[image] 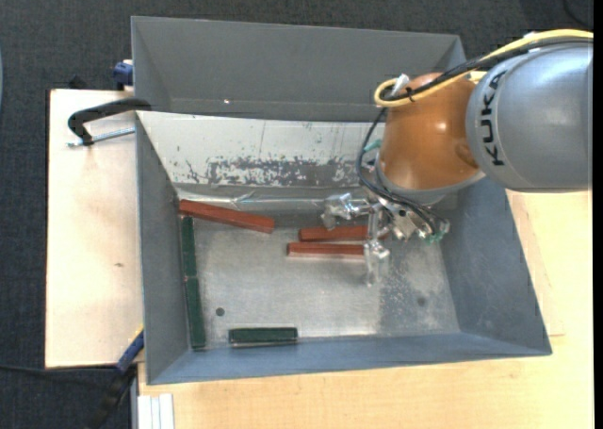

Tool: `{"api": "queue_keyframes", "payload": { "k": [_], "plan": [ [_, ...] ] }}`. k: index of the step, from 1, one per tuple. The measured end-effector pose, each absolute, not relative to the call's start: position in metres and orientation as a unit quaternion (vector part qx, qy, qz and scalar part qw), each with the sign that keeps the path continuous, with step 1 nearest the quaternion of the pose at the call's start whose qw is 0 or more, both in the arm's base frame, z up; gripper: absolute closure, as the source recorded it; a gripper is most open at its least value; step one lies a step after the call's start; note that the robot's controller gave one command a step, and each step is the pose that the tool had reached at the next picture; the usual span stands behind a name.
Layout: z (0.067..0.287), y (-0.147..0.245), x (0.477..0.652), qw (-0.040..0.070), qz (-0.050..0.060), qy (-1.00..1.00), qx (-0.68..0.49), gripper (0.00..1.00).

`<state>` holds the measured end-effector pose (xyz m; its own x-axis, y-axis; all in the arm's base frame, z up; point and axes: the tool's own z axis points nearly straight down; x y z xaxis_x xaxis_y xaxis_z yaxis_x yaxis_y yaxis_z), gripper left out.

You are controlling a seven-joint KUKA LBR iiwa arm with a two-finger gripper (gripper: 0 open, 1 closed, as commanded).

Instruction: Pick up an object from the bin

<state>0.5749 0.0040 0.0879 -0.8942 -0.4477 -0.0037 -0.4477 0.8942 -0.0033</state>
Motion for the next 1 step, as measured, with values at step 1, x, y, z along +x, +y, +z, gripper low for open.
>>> {"api": "queue_keyframes", "payload": {
  "k": [1],
  "plan": [
    [0.072, -0.0287, 0.6014, 0.004, -0.001, 0.952, -0.305, 1.0]
  ]
}}
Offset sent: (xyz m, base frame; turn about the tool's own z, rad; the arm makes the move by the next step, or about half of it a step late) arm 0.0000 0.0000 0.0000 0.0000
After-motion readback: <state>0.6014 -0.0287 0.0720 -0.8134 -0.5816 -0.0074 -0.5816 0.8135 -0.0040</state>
